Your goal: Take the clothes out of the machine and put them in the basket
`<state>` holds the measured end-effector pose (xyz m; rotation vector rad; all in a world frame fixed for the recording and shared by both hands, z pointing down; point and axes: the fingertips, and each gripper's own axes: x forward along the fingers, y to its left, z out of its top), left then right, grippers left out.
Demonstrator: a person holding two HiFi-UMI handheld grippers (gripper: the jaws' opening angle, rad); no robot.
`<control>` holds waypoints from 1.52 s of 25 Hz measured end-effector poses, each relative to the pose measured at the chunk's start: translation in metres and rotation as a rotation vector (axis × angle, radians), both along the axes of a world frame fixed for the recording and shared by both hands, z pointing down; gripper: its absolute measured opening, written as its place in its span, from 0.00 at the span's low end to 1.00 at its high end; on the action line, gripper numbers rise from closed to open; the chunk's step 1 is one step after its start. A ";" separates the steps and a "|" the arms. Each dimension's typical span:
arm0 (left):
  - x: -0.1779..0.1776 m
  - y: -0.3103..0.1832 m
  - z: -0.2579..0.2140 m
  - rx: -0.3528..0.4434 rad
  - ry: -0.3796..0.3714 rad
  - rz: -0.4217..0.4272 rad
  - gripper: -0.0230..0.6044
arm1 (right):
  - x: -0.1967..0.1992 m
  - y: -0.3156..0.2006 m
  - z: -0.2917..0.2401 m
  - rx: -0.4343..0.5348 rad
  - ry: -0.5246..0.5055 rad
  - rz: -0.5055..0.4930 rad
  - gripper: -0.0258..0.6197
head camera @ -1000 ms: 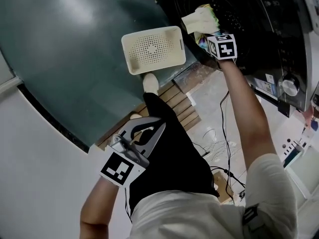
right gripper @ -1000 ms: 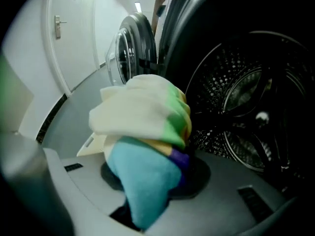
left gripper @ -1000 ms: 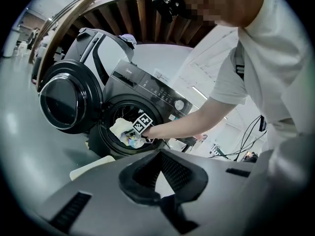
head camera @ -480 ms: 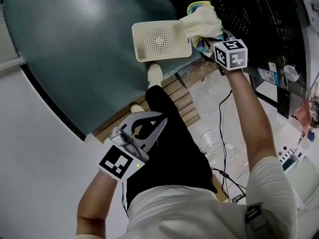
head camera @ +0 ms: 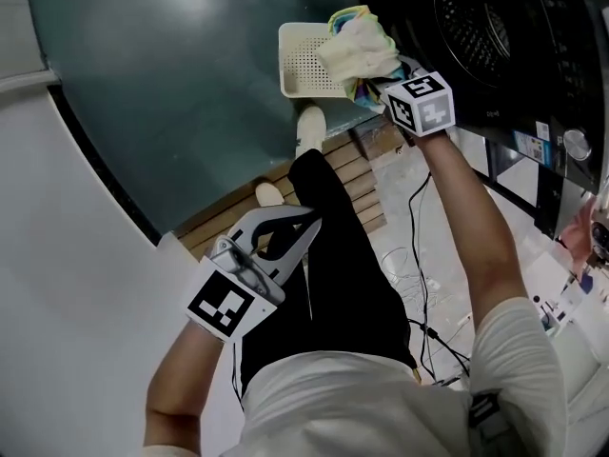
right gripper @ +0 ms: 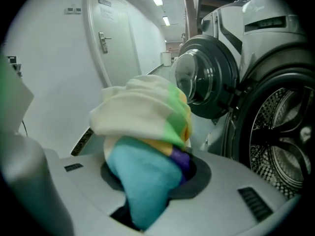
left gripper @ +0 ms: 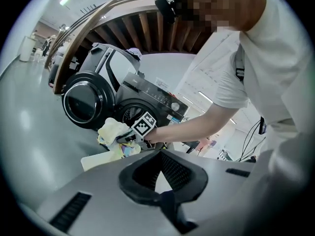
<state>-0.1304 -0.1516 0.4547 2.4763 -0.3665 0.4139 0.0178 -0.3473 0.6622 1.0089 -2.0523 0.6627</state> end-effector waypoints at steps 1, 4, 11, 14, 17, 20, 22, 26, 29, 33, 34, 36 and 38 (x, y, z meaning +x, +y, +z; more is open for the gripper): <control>-0.003 0.001 0.002 -0.005 -0.003 -0.011 0.03 | -0.007 0.002 0.009 -0.013 0.001 -0.020 0.27; -0.010 0.002 0.011 -0.029 -0.010 -0.044 0.03 | -0.022 0.007 0.043 -0.060 0.017 -0.074 0.27; -0.014 -0.010 0.041 -0.062 -0.032 -0.064 0.03 | -0.037 0.005 0.144 -0.176 0.081 -0.181 0.28; -0.013 -0.018 0.056 -0.084 -0.046 -0.073 0.03 | -0.039 0.004 0.183 -0.221 0.108 -0.220 0.28; -0.013 -0.031 0.072 -0.107 -0.055 -0.093 0.03 | -0.040 -0.001 0.218 -0.258 0.152 -0.268 0.30; -0.009 -0.043 0.084 -0.119 -0.060 -0.098 0.03 | -0.037 -0.005 0.248 -0.291 0.185 -0.303 0.31; -0.006 -0.050 0.089 -0.124 -0.060 -0.099 0.03 | -0.033 -0.008 0.261 -0.311 0.210 -0.318 0.32; 0.002 -0.059 0.097 -0.133 -0.061 -0.088 0.03 | -0.022 -0.008 0.283 -0.354 0.257 -0.312 0.44; 0.007 -0.064 0.100 -0.142 -0.061 -0.079 0.03 | -0.017 -0.007 0.289 -0.370 0.241 -0.279 0.50; 0.016 -0.070 0.100 -0.155 -0.057 -0.068 0.03 | -0.009 -0.003 0.281 -0.363 0.210 -0.254 0.50; 0.018 -0.072 0.099 -0.152 -0.055 -0.065 0.03 | -0.007 -0.002 0.278 -0.358 0.209 -0.254 0.50; 0.022 -0.073 0.093 -0.145 -0.051 -0.056 0.03 | -0.004 0.003 0.270 -0.347 0.204 -0.256 0.50; 0.026 -0.074 0.085 -0.133 -0.046 -0.043 0.03 | -0.001 0.006 0.260 -0.339 0.191 -0.240 0.50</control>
